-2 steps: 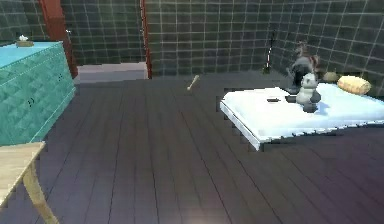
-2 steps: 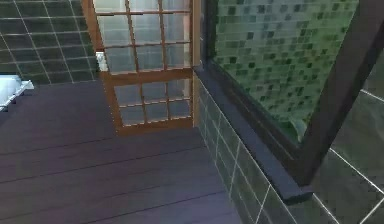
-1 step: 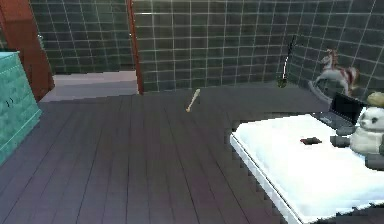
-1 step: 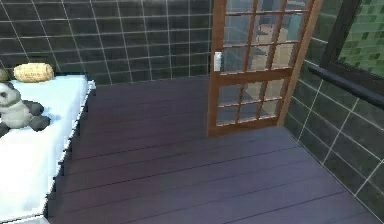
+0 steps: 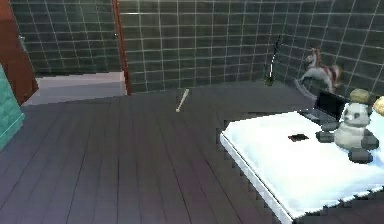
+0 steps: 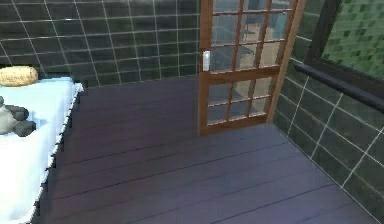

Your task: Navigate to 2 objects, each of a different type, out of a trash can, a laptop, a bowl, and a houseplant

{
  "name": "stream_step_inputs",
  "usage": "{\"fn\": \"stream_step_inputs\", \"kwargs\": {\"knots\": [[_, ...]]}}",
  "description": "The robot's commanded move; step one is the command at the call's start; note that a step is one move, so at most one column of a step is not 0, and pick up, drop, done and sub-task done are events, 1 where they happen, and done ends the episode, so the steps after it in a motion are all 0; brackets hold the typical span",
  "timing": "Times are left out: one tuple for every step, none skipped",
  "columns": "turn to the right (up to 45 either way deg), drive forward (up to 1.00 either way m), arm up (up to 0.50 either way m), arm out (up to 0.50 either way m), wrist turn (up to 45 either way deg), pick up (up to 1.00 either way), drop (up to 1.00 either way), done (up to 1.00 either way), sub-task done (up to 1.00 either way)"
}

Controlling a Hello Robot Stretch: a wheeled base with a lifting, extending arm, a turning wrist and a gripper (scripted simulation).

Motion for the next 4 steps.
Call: {"fn": "stream_step_inputs", "kwargs": {"knots": [[0.0, 1.0, 0.0, 0.0, 0.0, 0.0, 0.0, 0.0, 0.0], [0.0, 1.0, 0.0, 0.0, 0.0, 0.0, 0.0, 0.0, 0.0], [0.0, 0.2, 0.0, 0.0, 0.0, 0.0, 0.0, 0.0, 0.0], [3.0, 0.0, 0.0, 0.0, 0.0, 0.0, 0.0, 0.0, 0.0]]}}
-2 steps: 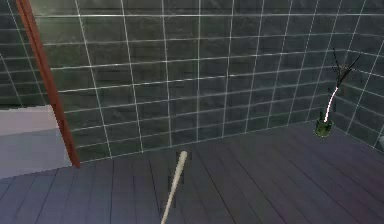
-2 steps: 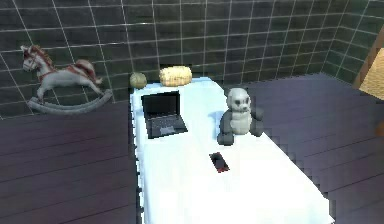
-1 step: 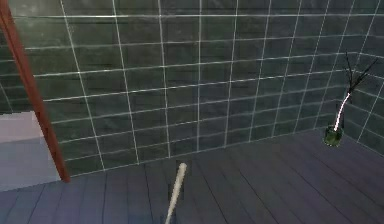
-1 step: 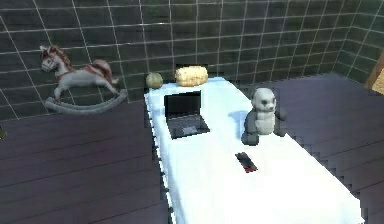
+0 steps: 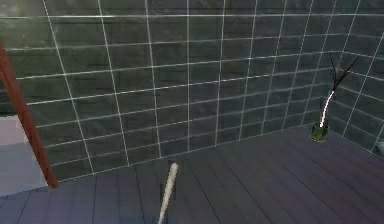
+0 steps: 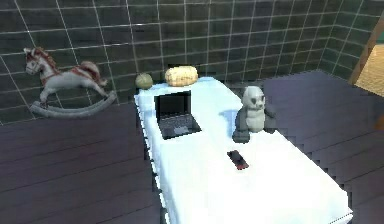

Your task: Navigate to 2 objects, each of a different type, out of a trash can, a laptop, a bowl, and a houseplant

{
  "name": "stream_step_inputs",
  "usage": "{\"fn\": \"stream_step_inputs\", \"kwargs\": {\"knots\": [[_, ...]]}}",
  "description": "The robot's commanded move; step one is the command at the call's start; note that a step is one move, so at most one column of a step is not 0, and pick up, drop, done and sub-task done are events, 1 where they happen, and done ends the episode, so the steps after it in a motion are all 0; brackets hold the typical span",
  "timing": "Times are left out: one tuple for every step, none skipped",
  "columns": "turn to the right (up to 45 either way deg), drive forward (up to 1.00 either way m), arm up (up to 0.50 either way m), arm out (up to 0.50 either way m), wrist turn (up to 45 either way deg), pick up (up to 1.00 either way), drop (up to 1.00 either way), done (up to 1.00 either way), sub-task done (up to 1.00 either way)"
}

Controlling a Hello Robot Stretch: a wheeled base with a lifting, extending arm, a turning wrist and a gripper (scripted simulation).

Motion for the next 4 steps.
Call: {"fn": "stream_step_inputs", "kwargs": {"knots": [[0.0, 0.4, 0.0, 0.0, 0.0, 0.0, 0.0, 0.0, 0.0], [45.0, 0.0, 0.0, 0.0, 0.0, 0.0, 0.0, 0.0, 0.0], [9.0, 0.0, 0.0, 0.0, 0.0, 0.0, 0.0, 0.0, 0.0], [0.0, 1.0, 0.0, 0.0, 0.0, 0.0, 0.0, 0.0, 0.0]]}}
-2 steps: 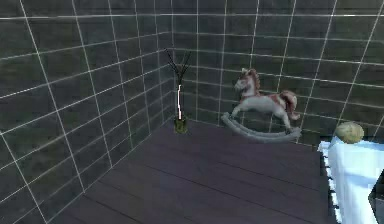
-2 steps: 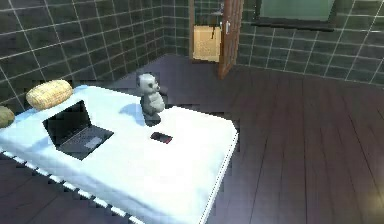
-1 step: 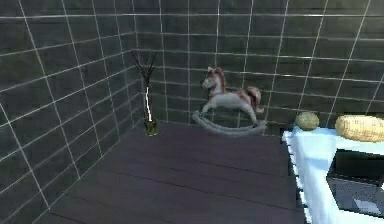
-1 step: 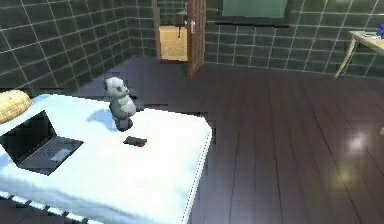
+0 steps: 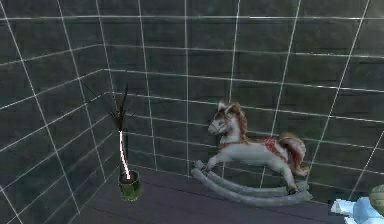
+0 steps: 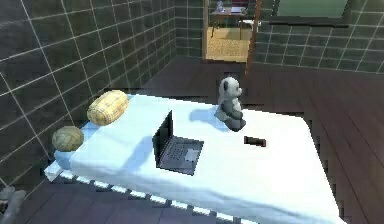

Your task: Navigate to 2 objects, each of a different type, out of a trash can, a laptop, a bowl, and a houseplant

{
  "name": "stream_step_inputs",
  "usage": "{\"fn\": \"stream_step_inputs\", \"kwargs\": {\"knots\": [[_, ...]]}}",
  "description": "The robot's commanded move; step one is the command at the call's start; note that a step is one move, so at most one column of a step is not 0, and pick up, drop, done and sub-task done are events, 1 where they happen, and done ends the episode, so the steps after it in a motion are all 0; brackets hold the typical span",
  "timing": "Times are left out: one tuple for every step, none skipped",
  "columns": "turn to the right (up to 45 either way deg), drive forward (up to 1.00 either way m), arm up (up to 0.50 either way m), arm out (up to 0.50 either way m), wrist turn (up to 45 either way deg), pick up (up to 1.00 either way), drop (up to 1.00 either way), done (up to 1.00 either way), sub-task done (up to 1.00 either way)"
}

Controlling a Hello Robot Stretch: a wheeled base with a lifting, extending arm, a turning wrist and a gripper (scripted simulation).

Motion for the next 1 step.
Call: {"fn": "stream_step_inputs", "kwargs": {"knots": [[9.0, 0.0, 0.0, 0.0, 0.0, 0.0, 0.0, 0.0, 0.0]]}}
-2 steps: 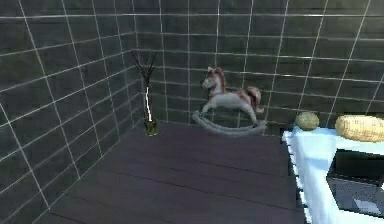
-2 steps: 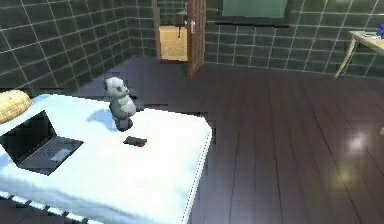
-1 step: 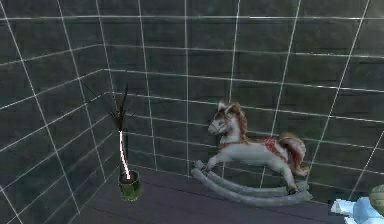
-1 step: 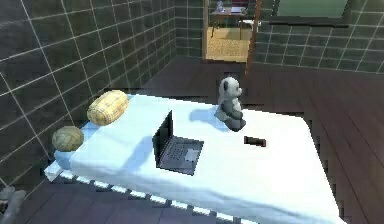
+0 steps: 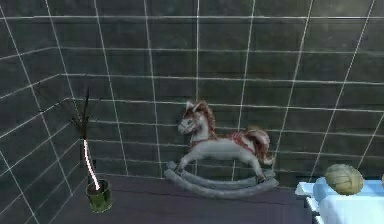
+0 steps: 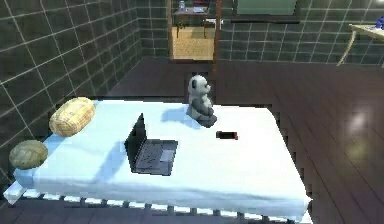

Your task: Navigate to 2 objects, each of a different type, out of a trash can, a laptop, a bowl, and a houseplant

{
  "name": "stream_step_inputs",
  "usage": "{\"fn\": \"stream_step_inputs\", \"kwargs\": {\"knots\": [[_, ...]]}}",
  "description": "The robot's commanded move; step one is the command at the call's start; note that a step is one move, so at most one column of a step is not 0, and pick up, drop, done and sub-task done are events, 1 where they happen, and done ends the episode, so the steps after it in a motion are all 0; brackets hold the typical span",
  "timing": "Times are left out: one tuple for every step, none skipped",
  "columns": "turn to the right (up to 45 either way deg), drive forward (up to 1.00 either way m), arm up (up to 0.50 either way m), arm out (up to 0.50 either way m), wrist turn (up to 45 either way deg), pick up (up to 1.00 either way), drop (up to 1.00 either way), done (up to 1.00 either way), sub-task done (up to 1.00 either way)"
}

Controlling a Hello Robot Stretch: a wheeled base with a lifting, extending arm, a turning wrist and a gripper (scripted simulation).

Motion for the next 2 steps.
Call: {"fn": "stream_step_inputs", "kwargs": {"knots": [[0.0, 0.4, 0.0, 0.0, 0.0, 0.0, 0.0, 0.0, 0.0], [-42.0, 0.0, 0.0, 0.0, 0.0, 0.0, 0.0, 0.0, 0.0]]}}
